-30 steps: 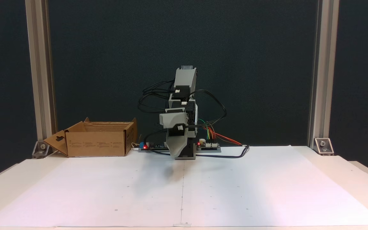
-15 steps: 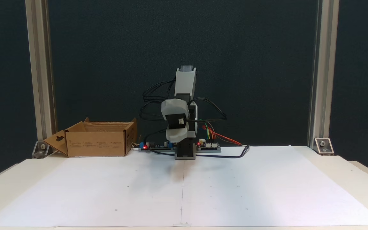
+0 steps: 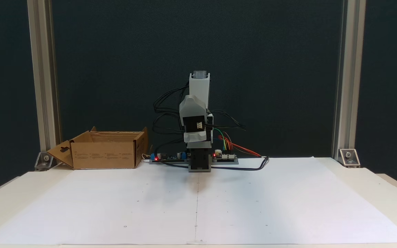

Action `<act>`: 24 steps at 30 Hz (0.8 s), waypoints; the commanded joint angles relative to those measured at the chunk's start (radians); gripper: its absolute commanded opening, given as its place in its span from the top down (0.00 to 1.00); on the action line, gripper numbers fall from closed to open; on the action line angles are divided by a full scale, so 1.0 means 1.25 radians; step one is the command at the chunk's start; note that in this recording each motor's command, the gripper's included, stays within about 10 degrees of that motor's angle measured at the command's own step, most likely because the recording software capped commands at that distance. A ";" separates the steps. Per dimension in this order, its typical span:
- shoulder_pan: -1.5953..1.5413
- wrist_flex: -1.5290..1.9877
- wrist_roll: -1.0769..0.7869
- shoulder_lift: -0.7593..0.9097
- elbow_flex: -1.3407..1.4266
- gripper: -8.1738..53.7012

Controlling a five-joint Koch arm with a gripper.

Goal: Grasp a green dice and put it in the bin.

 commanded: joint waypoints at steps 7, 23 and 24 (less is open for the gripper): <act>0.009 -0.129 0.012 0.093 0.085 0.15; 0.009 -0.121 0.012 0.090 0.085 0.15; 0.009 -0.121 0.012 0.090 0.085 0.15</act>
